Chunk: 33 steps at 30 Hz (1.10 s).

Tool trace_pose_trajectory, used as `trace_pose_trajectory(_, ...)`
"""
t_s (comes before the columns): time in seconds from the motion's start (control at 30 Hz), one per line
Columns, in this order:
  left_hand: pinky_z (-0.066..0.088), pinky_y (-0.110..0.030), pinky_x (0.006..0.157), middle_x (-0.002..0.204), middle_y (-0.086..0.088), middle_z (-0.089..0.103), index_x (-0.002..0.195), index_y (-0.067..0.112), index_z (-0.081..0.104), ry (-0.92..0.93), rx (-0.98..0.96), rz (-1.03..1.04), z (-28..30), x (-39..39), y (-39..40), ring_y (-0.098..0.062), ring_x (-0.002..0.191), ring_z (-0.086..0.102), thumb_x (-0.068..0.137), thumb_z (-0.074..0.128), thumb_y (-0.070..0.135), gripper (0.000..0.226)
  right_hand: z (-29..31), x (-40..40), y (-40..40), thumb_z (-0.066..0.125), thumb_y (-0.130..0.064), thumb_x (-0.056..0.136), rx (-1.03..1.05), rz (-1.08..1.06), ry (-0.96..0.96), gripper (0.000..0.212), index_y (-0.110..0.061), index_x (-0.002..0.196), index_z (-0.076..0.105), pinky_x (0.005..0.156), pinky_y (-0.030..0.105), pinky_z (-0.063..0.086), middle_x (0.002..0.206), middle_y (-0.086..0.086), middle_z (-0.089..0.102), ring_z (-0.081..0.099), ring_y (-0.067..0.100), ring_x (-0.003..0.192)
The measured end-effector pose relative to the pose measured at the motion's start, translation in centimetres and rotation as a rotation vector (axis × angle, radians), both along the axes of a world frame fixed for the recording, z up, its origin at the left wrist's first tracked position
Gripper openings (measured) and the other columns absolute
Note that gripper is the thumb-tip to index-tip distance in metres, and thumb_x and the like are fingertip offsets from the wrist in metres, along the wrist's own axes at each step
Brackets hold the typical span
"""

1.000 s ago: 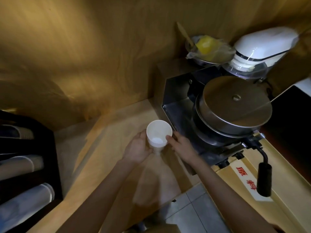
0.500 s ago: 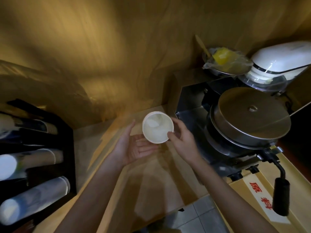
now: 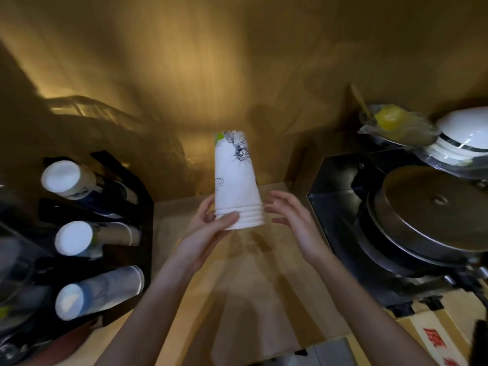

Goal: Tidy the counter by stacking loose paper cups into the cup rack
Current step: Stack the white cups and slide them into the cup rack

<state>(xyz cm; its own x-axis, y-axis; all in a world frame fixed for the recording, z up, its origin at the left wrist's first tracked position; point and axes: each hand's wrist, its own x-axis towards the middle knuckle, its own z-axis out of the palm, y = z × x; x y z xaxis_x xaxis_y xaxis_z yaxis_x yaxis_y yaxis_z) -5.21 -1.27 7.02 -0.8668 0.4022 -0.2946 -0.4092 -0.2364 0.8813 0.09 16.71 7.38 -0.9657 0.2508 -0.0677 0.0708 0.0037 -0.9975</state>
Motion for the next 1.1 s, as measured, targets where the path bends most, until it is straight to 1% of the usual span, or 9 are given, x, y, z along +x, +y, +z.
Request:
trace_pose_trajectory(0.13,0.051,-0.015,0.084,0.118,0.006,0.061,0.119,0.025,0.050,0.345,-0.217,0.026,1.3,0.6,-2.0,0.001,0.101,0.062,0.036,0.083,0.026,0.089,2.5,-1.7,-2.0,0.056,-0.021,0.089,-0.073,0.100,0.029,0.037,-0.016,0.125,0.049,0.087,0.029,0.050,0.114,-0.001,0.064,0.061,0.015,0.107)
trace_pose_trajectory(0.2,0.048,-0.011,0.083,0.118,0.006,0.059,0.119,0.027,0.048,0.476,-0.315,0.032,1.8,1.3,-2.9,0.006,0.101,0.059,0.037,0.084,0.028,0.090,3.3,-2.4,-3.2,0.066,-0.026,0.078,-0.142,0.136,0.055,0.042,-0.019,0.118,0.055,0.080,0.024,0.054,0.105,-0.007,0.068,0.065,0.009,0.099)
trace_pose_trajectory(0.3,0.046,-0.021,0.092,0.121,0.002,0.057,0.121,0.033,0.049,0.645,-0.500,0.100,2.2,2.4,-5.2,-0.005,0.112,0.055,0.040,0.084,0.039,0.088,3.9,-3.0,-5.4,0.073,-0.038,0.057,-0.212,0.190,0.049,0.050,-0.022,0.103,0.062,0.076,0.025,0.053,0.094,-0.010,0.075,0.068,0.009,0.093)
trace_pose_trajectory(0.47,0.034,-0.003,0.093,0.118,0.016,0.051,0.127,0.026,0.045,0.827,-0.766,0.229,3.7,4.2,-10.5,0.012,0.111,0.045,0.046,0.077,0.054,0.092,5.0,-3.4,-10.3,0.071,-0.031,0.051,-0.259,0.342,0.097,0.047,-0.020,0.096,0.063,0.068,0.020,0.054,0.084,-0.011,0.076,0.070,0.006,0.085)
trace_pose_trajectory(0.67,0.029,-0.010,0.099,0.135,0.009,0.039,0.138,0.023,0.028,0.880,-1.030,0.267,4.1,6.8,-17.8,0.003,0.122,0.035,0.050,0.074,0.058,0.105,5.2,-2.2,-17.0,0.073,0.000,0.054,-0.162,0.535,0.248,0.038,-0.021,0.085,0.068,0.065,0.011,0.051,0.077,-0.019,0.074,0.068,-0.004,0.077)
trace_pose_trajectory(0.77,0.025,-0.006,0.101,0.139,-0.002,0.042,0.138,0.013,0.029,0.854,-1.113,0.280,3.2,7.6,-20.8,0.004,0.122,0.032,0.051,0.085,0.044,0.108,4.7,-1.4,-20.2,0.082,-0.018,0.051,-0.023,0.630,0.290,0.048,-0.032,0.095,0.067,0.075,0.016,0.053,0.094,-0.016,0.073,0.067,0.003,0.093)
trace_pose_trajectory(0.87,0.017,0.002,0.103,0.135,-0.006,0.041,0.136,0.006,0.030,0.861,-1.165,0.308,2.2,8.2,-22.9,0.000,0.124,0.030,0.057,0.081,0.042,0.100,3.4,-0.9,-22.9,0.081,-0.027,0.055,0.059,0.655,0.287,0.067,-0.016,0.116,0.056,0.082,0.025,0.054,0.111,-0.002,0.067,0.064,0.011,0.104)
trace_pose_trajectory(0.97,0.013,0.004,0.102,0.136,-0.013,0.043,0.134,0.014,0.026,0.793,-1.166,0.291,0.9,8.4,-24.2,-0.009,0.125,0.032,0.055,0.085,0.033,0.100,2.0,-0.6,-24.7,0.083,-0.030,0.054,0.100,0.650,0.263,0.081,-0.006,0.122,0.048,0.087,0.043,0.054,0.117,0.013,0.061,0.062,0.021,0.107)
trace_pose_trajectory(1.1,0.015,0.007,0.097,0.130,0.001,0.040,0.136,0.011,0.031,0.707,-1.113,0.301,-0.7,8.5,-24.3,0.004,0.119,0.032,0.053,0.086,0.023,0.100,0.7,-0.5,-25.4,0.084,-0.032,0.052,0.158,0.639,0.241,0.085,-0.012,0.125,0.046,0.085,0.041,0.055,0.117,0.009,0.061,0.063,0.018,0.104)
